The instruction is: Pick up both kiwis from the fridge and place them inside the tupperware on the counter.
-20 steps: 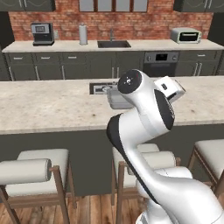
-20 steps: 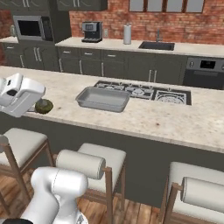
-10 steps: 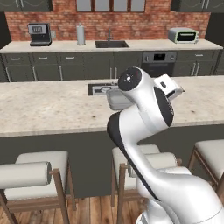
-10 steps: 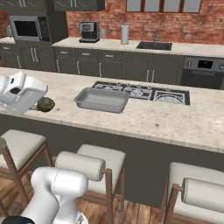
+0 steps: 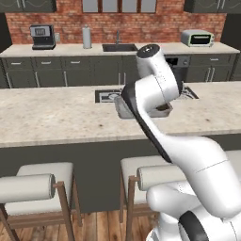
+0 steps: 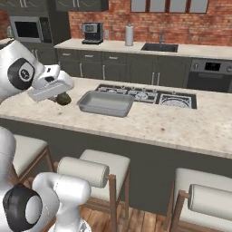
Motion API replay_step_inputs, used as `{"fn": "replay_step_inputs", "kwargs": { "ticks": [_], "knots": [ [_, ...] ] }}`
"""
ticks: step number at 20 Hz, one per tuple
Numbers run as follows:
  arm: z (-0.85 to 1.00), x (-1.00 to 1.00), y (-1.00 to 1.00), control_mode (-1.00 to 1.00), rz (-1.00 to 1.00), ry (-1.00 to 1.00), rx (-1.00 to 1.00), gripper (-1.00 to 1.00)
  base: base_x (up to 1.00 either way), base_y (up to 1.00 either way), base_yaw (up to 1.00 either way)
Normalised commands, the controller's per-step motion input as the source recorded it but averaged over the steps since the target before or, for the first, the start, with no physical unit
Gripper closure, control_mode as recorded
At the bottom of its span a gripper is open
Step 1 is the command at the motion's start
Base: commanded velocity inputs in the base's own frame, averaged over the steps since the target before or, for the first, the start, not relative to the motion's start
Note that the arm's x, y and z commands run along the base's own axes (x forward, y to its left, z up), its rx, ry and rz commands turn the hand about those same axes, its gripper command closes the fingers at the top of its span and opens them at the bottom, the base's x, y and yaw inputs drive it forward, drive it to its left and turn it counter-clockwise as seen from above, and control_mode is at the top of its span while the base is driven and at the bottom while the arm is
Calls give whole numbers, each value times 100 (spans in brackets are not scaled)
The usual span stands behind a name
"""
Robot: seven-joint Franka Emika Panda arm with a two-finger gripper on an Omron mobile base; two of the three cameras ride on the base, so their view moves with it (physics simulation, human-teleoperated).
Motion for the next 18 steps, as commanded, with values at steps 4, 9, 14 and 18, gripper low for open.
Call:
{"fn": "replay_step_inputs", "kwargs": {
  "ticks": [4,9,14,18],
  "knots": [
    [0,83,0,-100,0,43,22,100,0,0,0],
    [-5,74,-4,-100,0,28,19,100,0,0,0],
    [-29,51,-11,-100,0,1,5,100,0,0,0],
    [-36,39,-12,-100,0,0,2,100,0,0,0]
  ]
}}
